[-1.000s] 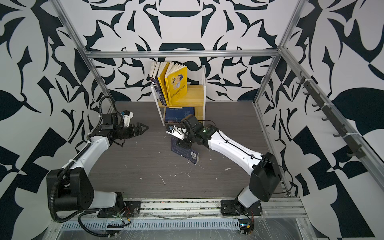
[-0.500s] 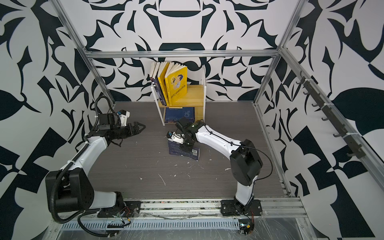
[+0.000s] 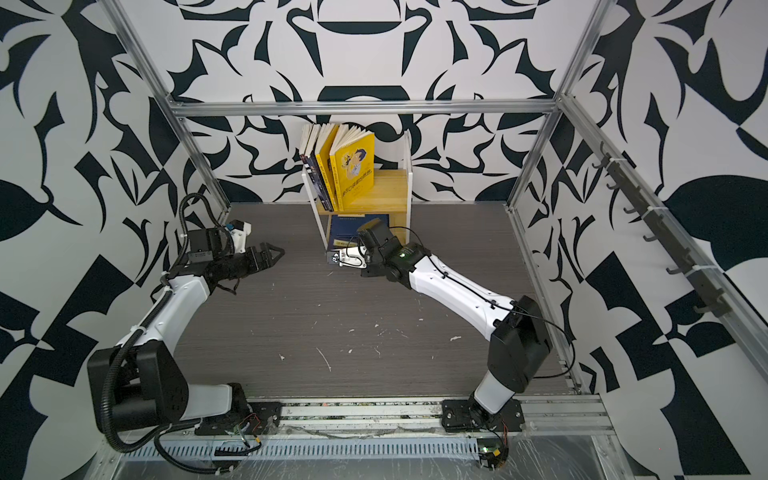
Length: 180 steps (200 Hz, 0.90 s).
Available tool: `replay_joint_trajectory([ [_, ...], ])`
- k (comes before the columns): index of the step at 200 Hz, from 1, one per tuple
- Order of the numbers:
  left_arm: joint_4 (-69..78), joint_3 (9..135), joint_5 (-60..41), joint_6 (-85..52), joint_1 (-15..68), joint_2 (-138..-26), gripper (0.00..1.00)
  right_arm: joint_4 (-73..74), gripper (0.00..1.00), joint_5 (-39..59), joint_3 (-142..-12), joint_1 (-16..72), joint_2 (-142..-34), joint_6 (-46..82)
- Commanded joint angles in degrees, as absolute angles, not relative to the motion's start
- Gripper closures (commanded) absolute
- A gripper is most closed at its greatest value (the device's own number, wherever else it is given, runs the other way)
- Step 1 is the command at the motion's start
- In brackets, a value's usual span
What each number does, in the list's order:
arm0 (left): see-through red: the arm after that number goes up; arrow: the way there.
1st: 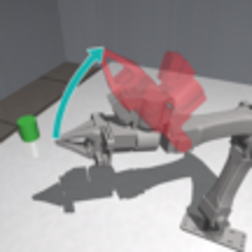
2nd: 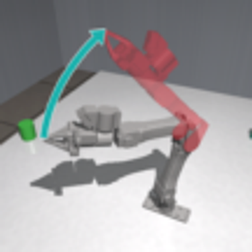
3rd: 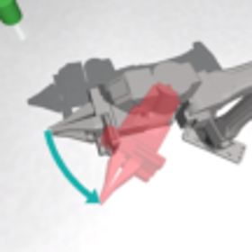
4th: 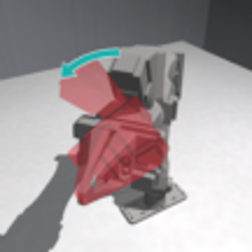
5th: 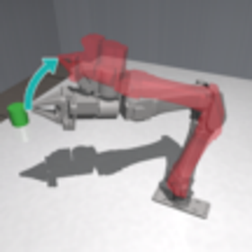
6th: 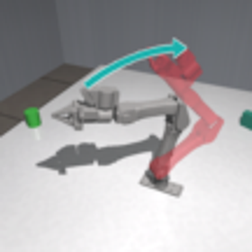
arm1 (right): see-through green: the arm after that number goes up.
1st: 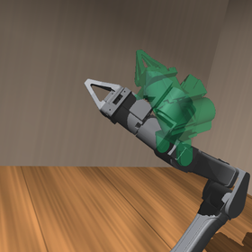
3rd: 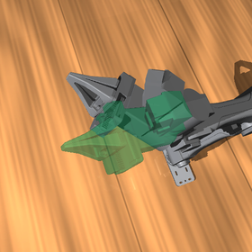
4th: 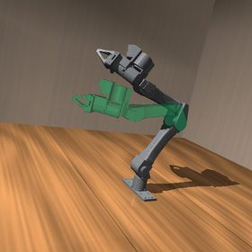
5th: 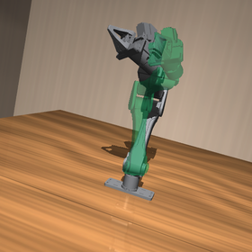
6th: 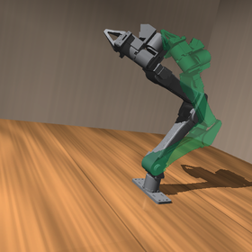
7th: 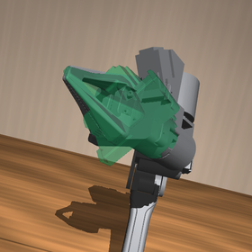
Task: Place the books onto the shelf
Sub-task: 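Lift the blue book upright and carry it to the shelf with the right gripper, then lower the blue book into the shelf beside the blue books with the right gripper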
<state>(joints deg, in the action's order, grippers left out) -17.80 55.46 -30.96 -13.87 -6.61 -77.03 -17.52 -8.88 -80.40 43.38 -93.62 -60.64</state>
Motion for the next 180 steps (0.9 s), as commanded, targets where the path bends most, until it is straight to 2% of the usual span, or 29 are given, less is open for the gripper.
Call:
replay_joint_trajectory([
  [1, -17.05, 54.49, -31.68, -13.48, -7.14, -75.32, 0.06, -0.38, 1.0, -13.52, -80.56, 43.42, -94.63, -67.05],
  [58, -17.01, 54.63, -32.28, -14.08, -7.21, -75.42, 0.06, 7.56, 1.0, -15.2, -83.6, 41.06, -101.56, -67.18],
  [135, -16.92, 54.47, -32.23, -13.64, -7.25, -75.49, 0.05, 15.44, 1.0, -18.01, -83.2, 39.95, -105.02, -66.67],
  [180, -16.65, 54.49, -32.26, -13.68, -7.37, -75.67, 0.05, 13.79, 1.0, -16.57, -80.06, 39.92, -106.5, -63.68],
])
